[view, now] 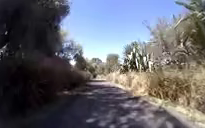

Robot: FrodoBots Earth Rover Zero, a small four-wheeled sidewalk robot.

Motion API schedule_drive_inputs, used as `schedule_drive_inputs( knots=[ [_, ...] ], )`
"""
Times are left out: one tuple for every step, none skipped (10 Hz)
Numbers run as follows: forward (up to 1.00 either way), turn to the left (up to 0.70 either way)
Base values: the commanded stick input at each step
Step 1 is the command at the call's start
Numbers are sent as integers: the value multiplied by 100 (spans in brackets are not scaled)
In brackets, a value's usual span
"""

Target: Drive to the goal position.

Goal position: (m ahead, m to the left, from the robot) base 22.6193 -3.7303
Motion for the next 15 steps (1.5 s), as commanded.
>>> schedule_drive_inputs(
  knots=[
    [85, 0],
    [85, 0],
    [85, 0],
    [85, 0],
    [85, 0],
    [85, 0],
    [85, 0],
    [85, 0],
    [85, 0],
    [85, 0],
    [85, 0],
    [85, 0],
    [85, 34],
    [85, 34],
    [85, 34]
  ],
)
